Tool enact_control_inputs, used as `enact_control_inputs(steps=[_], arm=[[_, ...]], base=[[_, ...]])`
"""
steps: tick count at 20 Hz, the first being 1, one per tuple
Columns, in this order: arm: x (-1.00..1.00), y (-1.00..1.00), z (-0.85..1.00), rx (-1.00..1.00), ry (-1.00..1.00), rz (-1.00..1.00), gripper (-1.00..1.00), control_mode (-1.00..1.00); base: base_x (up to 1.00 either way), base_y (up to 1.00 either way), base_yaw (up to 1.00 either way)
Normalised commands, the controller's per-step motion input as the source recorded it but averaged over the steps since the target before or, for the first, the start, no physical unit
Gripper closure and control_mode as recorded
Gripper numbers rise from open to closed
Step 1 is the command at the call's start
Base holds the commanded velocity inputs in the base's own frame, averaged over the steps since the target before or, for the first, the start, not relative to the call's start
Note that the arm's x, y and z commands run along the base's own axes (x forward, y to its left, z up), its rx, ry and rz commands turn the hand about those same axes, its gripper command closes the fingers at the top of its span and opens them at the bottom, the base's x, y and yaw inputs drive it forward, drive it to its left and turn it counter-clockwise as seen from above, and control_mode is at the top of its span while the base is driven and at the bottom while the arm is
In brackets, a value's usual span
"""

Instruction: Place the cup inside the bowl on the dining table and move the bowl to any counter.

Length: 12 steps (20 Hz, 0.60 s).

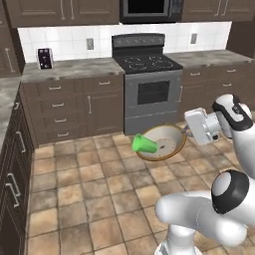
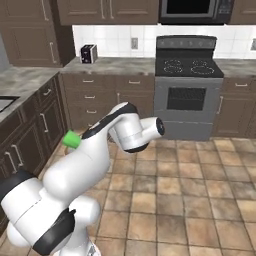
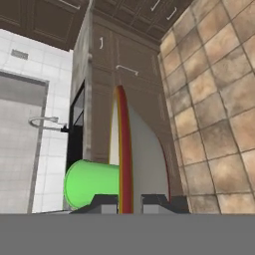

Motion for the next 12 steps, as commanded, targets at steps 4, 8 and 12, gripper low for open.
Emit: enact_control_inputs(steps=[4, 8, 12], arm=[[0.0, 0.0, 0.0, 0.0, 0.0, 0.0, 1.0, 1.0], [0.0, 0.0, 0.0, 0.0, 0.0, 0.0, 1.0, 1.0], [0.0, 0.0, 0.0, 0.0, 0.0, 0.0, 1.0, 1.0]], base=[[0.82, 0.0, 0.0], [0.69, 0.0, 0.0], [0.6, 0.06, 0.0]])
